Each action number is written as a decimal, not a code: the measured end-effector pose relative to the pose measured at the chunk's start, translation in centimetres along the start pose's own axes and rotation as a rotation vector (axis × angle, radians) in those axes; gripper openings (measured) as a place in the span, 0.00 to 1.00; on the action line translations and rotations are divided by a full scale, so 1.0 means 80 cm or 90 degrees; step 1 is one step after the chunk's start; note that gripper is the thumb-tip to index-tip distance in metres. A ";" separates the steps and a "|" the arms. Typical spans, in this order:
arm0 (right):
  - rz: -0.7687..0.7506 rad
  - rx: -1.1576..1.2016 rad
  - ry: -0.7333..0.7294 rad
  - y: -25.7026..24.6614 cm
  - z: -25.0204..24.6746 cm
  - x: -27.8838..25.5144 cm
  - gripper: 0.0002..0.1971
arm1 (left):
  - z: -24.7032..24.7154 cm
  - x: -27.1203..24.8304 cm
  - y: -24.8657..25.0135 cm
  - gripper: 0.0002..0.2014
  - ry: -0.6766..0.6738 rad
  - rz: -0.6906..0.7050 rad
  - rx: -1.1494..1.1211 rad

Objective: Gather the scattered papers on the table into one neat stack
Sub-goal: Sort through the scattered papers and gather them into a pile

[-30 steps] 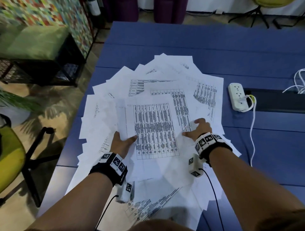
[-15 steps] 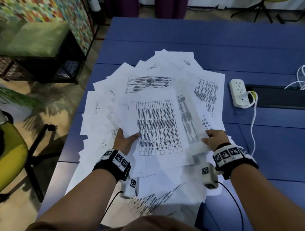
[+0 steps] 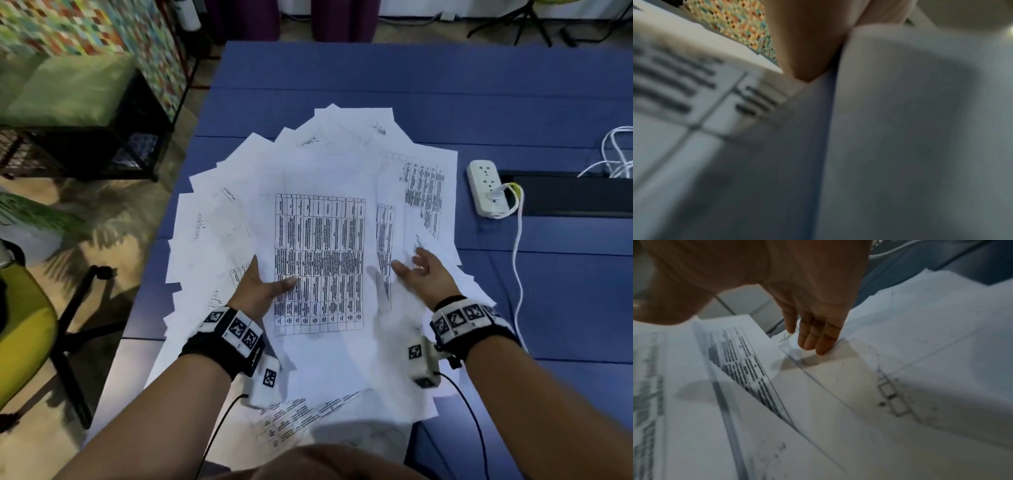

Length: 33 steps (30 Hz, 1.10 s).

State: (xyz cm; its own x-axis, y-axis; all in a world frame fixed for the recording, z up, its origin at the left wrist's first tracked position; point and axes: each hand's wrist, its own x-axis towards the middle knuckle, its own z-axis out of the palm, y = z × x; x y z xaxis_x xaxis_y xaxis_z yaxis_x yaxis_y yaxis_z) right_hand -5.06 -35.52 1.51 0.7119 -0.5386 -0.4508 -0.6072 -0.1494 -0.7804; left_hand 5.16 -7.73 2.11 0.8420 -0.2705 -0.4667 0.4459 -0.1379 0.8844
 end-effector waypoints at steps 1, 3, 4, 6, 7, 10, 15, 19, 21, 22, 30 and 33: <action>0.019 0.028 -0.013 -0.005 -0.002 0.003 0.60 | -0.001 -0.001 0.004 0.41 -0.018 0.002 -0.013; 0.035 0.044 -0.048 -0.016 -0.009 0.009 0.57 | -0.002 -0.005 0.010 0.42 -0.053 -0.003 -0.028; 0.038 0.022 -0.067 -0.019 -0.012 0.011 0.54 | -0.003 -0.005 0.012 0.43 -0.076 -0.007 -0.032; 0.069 0.006 -0.081 -0.021 -0.016 0.014 0.56 | -0.007 -0.002 0.012 0.44 -0.103 -0.007 -0.038; 0.083 0.024 -0.073 -0.024 -0.017 0.013 0.56 | -0.009 -0.002 0.014 0.45 -0.104 -0.008 -0.029; 0.064 0.080 -0.073 -0.029 -0.018 0.013 0.58 | -0.005 -0.008 0.027 0.52 -0.089 -0.023 -0.008; 0.048 0.075 -0.110 -0.037 -0.009 0.010 0.59 | 0.000 -0.006 0.030 0.46 -0.044 -0.012 -0.034; 0.072 0.184 -0.168 -0.031 0.002 0.003 0.63 | 0.007 -0.003 0.024 0.23 0.000 0.009 -0.080; 0.102 0.161 -0.207 -0.031 0.011 -0.008 0.51 | 0.016 -0.004 0.022 0.19 0.002 0.020 -0.090; 0.107 0.140 -0.211 -0.031 0.014 -0.014 0.44 | 0.019 -0.004 0.022 0.19 0.004 0.022 -0.083; 0.189 0.032 0.009 -0.004 -0.009 -0.002 0.59 | -0.016 -0.011 0.019 0.21 -0.148 -0.018 0.317; 0.212 0.068 0.048 0.011 -0.029 0.000 0.56 | -0.044 -0.006 0.004 0.21 -0.198 -0.003 0.577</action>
State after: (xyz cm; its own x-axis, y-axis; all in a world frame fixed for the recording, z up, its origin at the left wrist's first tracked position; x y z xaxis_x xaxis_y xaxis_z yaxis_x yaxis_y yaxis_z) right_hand -6.36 -37.57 1.83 0.4510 -0.6034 -0.6576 -0.7583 0.1296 -0.6389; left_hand 5.95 -4.29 2.62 0.6648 -0.4906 -0.5633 -0.0648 -0.7891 0.6108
